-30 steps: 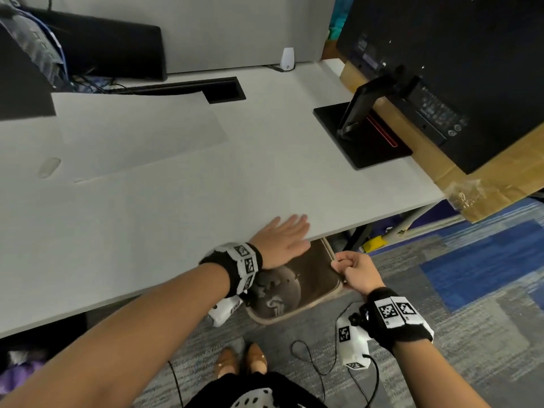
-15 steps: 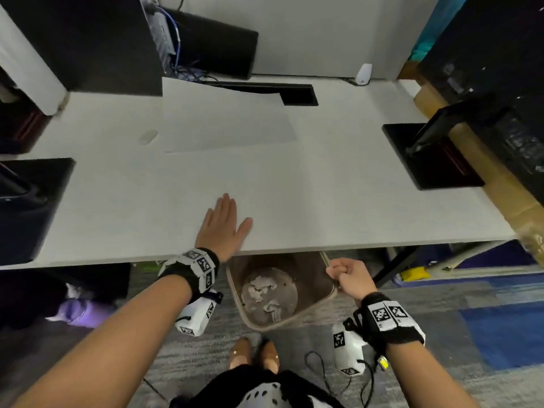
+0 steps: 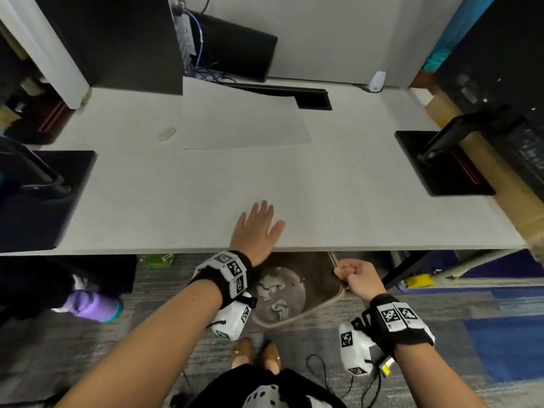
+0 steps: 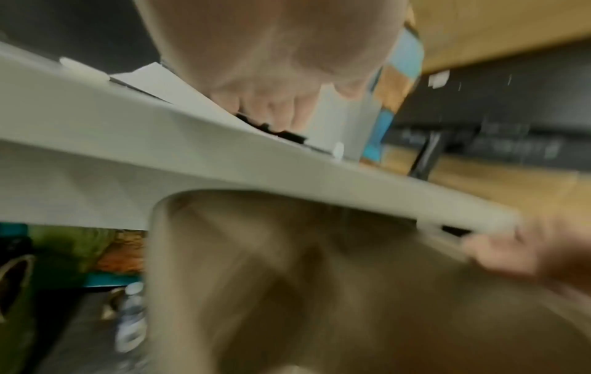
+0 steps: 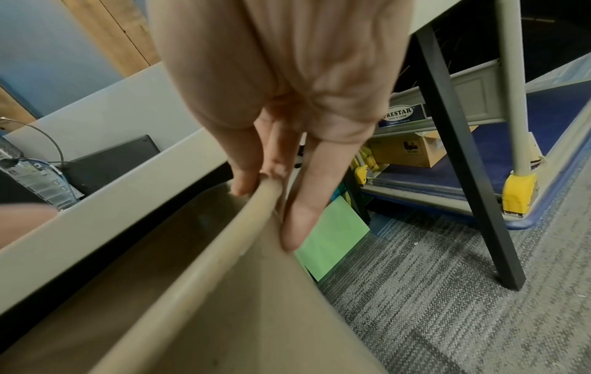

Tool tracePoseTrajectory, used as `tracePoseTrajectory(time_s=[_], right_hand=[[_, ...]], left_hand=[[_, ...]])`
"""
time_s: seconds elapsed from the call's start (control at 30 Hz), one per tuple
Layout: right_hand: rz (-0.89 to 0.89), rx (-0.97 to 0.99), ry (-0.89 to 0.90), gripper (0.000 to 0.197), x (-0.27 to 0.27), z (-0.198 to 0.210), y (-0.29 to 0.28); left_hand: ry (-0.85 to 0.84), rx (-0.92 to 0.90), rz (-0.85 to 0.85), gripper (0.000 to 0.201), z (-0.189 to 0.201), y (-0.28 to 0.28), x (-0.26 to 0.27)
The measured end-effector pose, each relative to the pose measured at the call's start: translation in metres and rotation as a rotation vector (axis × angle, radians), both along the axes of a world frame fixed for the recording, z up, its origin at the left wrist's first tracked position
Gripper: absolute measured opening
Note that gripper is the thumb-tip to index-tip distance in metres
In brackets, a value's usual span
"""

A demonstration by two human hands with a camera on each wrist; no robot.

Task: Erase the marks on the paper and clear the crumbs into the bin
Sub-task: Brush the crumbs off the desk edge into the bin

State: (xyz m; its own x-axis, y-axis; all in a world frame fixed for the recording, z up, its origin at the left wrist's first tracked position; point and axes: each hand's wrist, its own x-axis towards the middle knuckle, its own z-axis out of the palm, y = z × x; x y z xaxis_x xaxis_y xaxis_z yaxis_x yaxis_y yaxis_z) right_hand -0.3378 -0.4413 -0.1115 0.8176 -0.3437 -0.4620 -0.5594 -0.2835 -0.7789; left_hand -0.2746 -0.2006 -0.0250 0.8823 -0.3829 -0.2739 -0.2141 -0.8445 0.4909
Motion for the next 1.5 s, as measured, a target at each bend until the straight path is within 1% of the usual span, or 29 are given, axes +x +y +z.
tracePoseTrajectory(time_s=[0.03,0.07,0.1,0.13,0.17,0.2,0.23,0.27,0.33,0.37,0.4,0.47,0.53,0.6,0.73,0.8,1.0,1.13,1.23,1.37,1.5], right_hand=[[-0.002,-0.007,0.0,0.014,0.001,-0.001,0.0],[-0.002,-0.008,-0.003,0.015,0.002,-0.001,0.0],[0.001,-0.007,-0.005,0.015,0.003,-0.001,-0.001],[0.003,-0.002,-0.005,0.012,0.003,-0.002,-0.001],[0.004,0.001,-0.001,0.008,0.003,-0.002,-0.002],[-0.005,0.007,0.002,0.007,0.003,-0.002,-0.003],[-0.021,0.016,0.007,0.01,0.003,-0.002,-0.004],[-0.038,0.031,0.01,0.012,0.003,-0.001,-0.005],[-0.059,0.06,0.014,0.009,0.002,0.003,-0.008],[-0.07,0.075,0.017,0.008,0.002,0.005,-0.01],[-0.086,0.09,0.017,0.009,0.001,0.008,-0.012],[-0.11,0.103,0.02,0.01,-0.002,0.013,-0.017],[-0.127,0.094,0.016,0.01,-0.003,0.015,-0.024],[-0.149,0.103,0.023,0.012,-0.005,0.016,-0.031],[-0.173,0.108,0.057,0.011,-0.009,0.015,-0.05],[-0.204,0.113,0.054,0.01,-0.01,0.015,-0.06],[-0.301,0.126,0.041,0.018,-0.013,0.01,-0.086],[-0.326,0.147,0.051,0.008,-0.014,0.003,-0.096],[-0.343,0.142,0.045,0.016,-0.014,0.002,-0.099],[-0.33,0.123,0.011,0.01,-0.013,0.008,-0.099],[-0.378,0.154,0.01,0.008,-0.016,0.012,-0.096]], left_hand=[[0.018,0.077,-0.085,0.057,-0.001,-0.002,-0.002],[0.055,0.082,-0.204,0.056,-0.001,-0.008,-0.008],[0.125,0.028,-0.314,0.053,0.003,-0.016,-0.017],[0.225,-0.05,-0.368,0.05,0.01,-0.024,-0.026],[0.319,-0.137,-0.354,0.05,0.018,-0.031,-0.032],[0.356,-0.23,-0.271,0.05,0.026,-0.035,-0.032],[0.333,-0.296,-0.156,0.051,0.033,-0.037,-0.026],[0.272,-0.31,-0.053,0.051,0.036,-0.037,-0.016],[0.141,-0.23,0.045,0.052,0.036,-0.032,0.011],[0.11,-0.167,0.073,0.055,0.034,-0.029,0.025],[0.113,-0.1,0.111,0.06,0.028,-0.027,0.04],[0.188,-0.006,0.213,0.073,0.019,-0.029,0.064],[0.27,0.018,0.289,0.08,0.013,-0.036,0.077],[0.296,0.006,0.286,0.083,0.01,-0.05,0.087],[0.308,-0.011,0.211,0.086,0.008,-0.083,0.109],[0.31,0.028,0.145,0.087,0.006,-0.098,0.124],[0.266,0.13,-0.033,0.086,0.004,-0.146,0.165],[0.224,0.157,-0.17,0.086,0.002,-0.177,0.182],[0.225,0.18,-0.281,0.085,0.004,-0.204,0.184],[0.258,0.2,-0.496,0.078,0.009,-0.229,0.17],[0.282,0.225,-0.728,0.073,0.012,-0.227,0.134]])
